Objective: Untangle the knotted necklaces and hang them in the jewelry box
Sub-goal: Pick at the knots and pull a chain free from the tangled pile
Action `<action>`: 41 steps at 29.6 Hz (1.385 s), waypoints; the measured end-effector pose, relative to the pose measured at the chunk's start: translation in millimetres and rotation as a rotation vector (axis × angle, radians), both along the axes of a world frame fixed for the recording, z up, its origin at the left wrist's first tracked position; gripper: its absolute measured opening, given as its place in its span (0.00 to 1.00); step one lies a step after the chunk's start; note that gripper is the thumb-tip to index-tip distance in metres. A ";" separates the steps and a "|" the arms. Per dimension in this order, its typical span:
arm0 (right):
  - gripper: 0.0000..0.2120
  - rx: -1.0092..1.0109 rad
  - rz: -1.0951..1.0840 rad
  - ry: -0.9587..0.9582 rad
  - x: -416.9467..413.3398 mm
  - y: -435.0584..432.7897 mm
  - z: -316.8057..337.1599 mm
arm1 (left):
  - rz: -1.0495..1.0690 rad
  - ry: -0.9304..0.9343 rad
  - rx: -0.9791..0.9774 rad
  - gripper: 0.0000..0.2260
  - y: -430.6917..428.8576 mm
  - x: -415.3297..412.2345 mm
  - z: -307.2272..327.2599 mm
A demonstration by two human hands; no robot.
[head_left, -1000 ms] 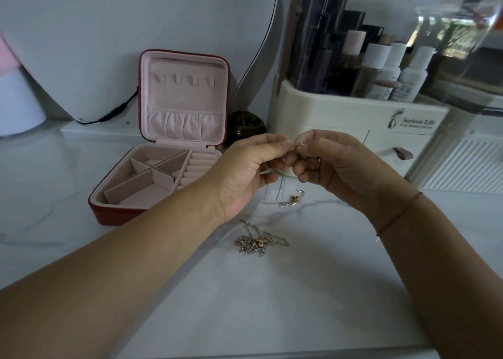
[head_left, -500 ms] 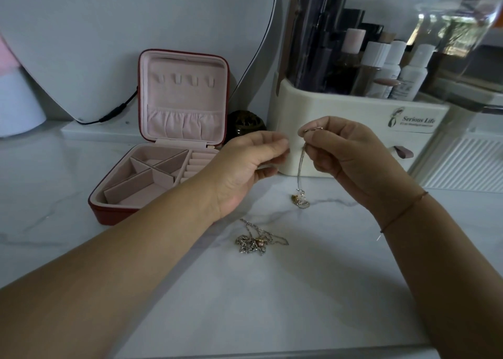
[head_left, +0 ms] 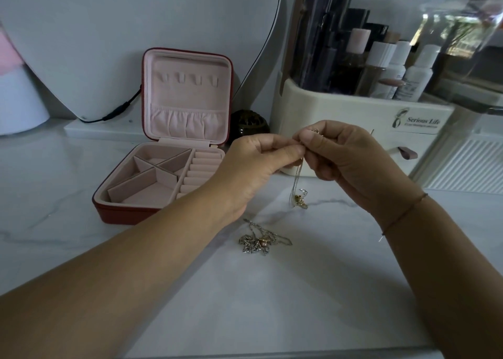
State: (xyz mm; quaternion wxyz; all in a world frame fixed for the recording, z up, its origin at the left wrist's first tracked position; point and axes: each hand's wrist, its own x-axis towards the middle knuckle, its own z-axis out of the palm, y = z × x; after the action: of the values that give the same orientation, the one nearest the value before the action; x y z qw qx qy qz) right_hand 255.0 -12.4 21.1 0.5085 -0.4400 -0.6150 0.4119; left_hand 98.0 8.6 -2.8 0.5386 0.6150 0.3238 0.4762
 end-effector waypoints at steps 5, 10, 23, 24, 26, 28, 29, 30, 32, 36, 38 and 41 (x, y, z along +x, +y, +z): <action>0.15 -0.060 0.048 0.066 -1.4 0.4 -1.1 | -0.075 -0.062 -0.186 0.05 1.2 0.0 0.7; 0.07 -0.148 0.135 0.181 0.0 0.2 -0.2 | -0.069 -0.034 -0.174 0.06 0.5 1.0 1.6; 0.07 -0.196 0.119 0.169 5.9 0.4 -0.6 | -0.015 0.175 0.090 0.10 0.8 -1.7 -1.5; 0.09 -0.199 0.122 0.169 6.2 0.1 -0.1 | -0.016 0.162 0.085 0.09 0.9 -2.1 -0.8; 0.11 -0.206 0.131 0.157 5.8 -1.1 1.0 | -0.013 0.130 0.047 0.08 1.6 -2.1 0.9; 0.12 -0.200 0.131 0.113 4.3 -2.4 2.0 | -0.017 0.094 -0.034 0.08 2.7 -0.3 2.5; 0.12 -0.194 0.126 0.089 3.6 -3.0 2.1 | -0.028 0.067 -0.093 0.08 3.3 0.7 3.2; 0.12 -0.188 0.117 0.071 3.5 -2.9 1.9 | -0.051 0.031 -0.155 0.09 3.8 1.2 3.9; 0.10 -0.171 0.079 0.028 4.0 -2.4 1.0 | -0.123 -0.058 -0.249 0.11 4.4 0.9 5.1; 0.03 -0.135 -0.005 0.021 8.5 0.9 0.0 | -0.147 -0.176 -0.308 0.11 10.6 -4.4 5.9; 0.03 -0.125 -0.015 0.067 10.7 2.1 0.9 | -0.141 -0.233 -0.347 0.11 14.3 -7.8 5.8; 0.02 -0.129 -0.041 0.204 14.1 3.4 3.7 | -0.129 -0.334 -0.406 0.12 18.4 -13.8 6.9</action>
State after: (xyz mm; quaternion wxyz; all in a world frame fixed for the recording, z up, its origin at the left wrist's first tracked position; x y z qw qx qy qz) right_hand 269.1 -9.0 24.8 0.5474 -0.4399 -0.5232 0.4828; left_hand 84.3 27.0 4.1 0.7261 0.4268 0.2792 0.4612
